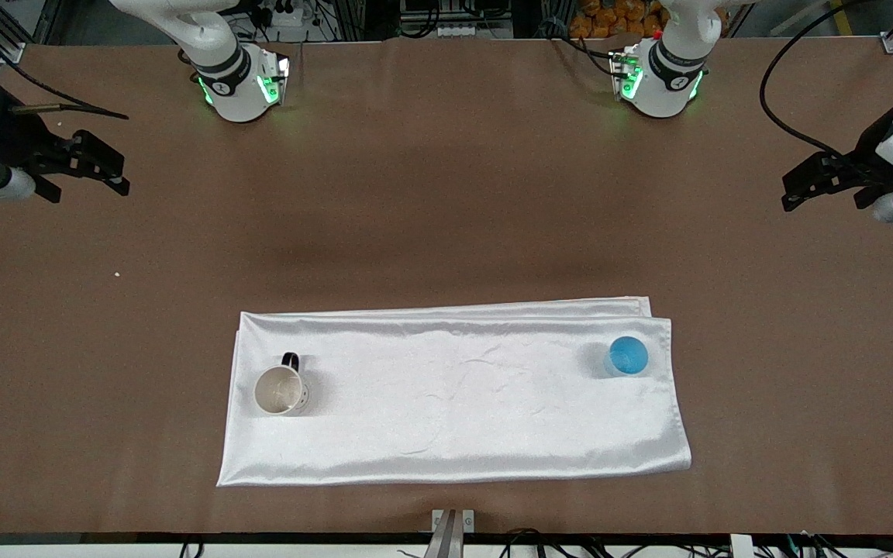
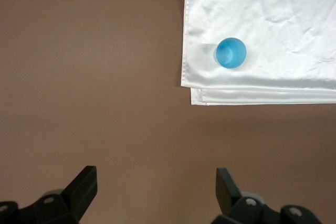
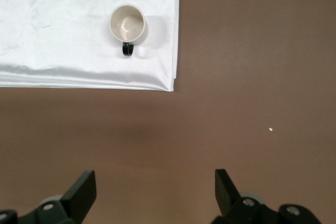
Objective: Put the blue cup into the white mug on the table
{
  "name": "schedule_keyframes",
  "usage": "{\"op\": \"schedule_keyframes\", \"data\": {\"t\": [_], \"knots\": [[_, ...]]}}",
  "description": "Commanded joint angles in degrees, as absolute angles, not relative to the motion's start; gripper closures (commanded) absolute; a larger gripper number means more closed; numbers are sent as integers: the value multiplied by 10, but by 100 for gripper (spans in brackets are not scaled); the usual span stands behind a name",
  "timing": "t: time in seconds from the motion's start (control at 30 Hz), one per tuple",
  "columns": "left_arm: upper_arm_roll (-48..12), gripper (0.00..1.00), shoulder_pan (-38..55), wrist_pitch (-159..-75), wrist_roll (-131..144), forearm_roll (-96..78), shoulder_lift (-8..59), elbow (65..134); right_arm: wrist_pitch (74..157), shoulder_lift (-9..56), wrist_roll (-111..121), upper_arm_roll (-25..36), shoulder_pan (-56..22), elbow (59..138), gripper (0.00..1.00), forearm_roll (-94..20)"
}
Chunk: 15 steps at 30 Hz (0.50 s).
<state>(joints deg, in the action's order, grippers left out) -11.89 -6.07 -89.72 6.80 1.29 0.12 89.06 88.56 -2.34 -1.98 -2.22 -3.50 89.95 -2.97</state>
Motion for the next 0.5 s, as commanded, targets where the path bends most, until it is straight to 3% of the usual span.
{"op": "schedule_keyframes", "data": {"t": [0.0,0.47], "knots": [[-120,0,-64,-892,55,-2,-8,897,881,-24,-20,-24,-30,900,0,-33],[-120,0,-64,-895,62,-49,18,898,893,-11,-39,-25,-32,904,0,-33]]}}
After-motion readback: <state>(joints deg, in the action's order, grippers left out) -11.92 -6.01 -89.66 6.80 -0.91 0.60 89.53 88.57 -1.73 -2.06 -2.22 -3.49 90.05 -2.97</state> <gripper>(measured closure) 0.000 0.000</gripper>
